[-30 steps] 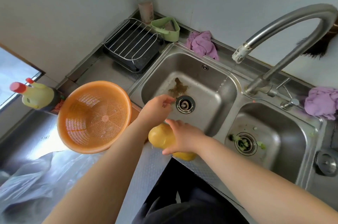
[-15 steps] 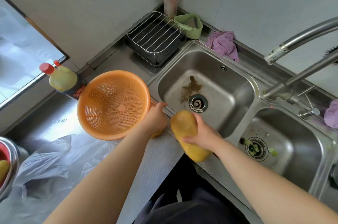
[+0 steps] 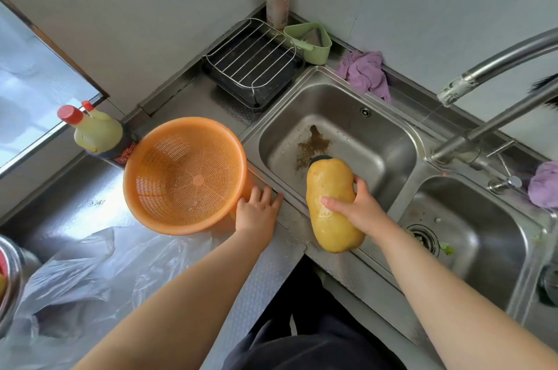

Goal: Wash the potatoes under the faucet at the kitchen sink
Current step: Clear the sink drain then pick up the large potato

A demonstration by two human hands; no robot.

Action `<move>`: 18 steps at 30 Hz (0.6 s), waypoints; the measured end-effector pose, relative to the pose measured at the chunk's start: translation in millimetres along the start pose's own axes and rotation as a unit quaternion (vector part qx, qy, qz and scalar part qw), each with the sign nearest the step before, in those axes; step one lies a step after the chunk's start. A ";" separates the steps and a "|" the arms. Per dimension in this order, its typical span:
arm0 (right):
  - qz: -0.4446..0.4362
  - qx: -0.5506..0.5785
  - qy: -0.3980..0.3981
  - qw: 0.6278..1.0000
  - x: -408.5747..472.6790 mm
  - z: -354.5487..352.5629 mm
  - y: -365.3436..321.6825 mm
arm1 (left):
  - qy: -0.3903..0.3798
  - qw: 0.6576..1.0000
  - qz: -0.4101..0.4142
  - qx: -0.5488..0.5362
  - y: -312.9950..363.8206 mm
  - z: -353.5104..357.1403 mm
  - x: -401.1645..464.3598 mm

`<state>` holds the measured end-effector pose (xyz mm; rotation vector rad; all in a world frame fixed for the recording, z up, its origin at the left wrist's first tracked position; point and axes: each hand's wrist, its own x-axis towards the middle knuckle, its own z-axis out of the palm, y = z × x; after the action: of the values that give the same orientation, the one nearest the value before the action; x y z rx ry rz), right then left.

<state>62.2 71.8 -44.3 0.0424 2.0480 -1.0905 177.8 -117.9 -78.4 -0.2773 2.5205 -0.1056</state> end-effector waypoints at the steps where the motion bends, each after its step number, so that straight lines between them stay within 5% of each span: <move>1: -0.006 0.012 0.005 1.000 0.4 2.0 -0.8 | 0.008 1.000 0.005 -0.006 0.2 -1.4 -0.7; 6: -0.005 0.118 0.060 0.991 2.8 14.2 -14.0 | 0.032 0.977 0.018 -0.209 9.7 -30.4 -14.0; 10: -0.005 0.208 0.062 0.976 6.6 17.3 -33.6 | 0.097 0.868 -0.041 -0.485 -19.0 -73.1 -25.9; 13: -0.021 0.217 0.034 0.975 8.6 19.3 -48.6 | 0.170 0.865 -0.114 -0.458 -66.3 -78.6 -26.0; 18: -0.050 0.188 -0.016 0.981 11.5 38.1 -67.4 | 0.118 0.907 -0.221 -0.339 -127.0 -26.8 -10.9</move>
<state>53.3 -1.2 -17.6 0.1132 1.8061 -1.5189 193.2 -239.0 -32.9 -1.1746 2.5959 0.6090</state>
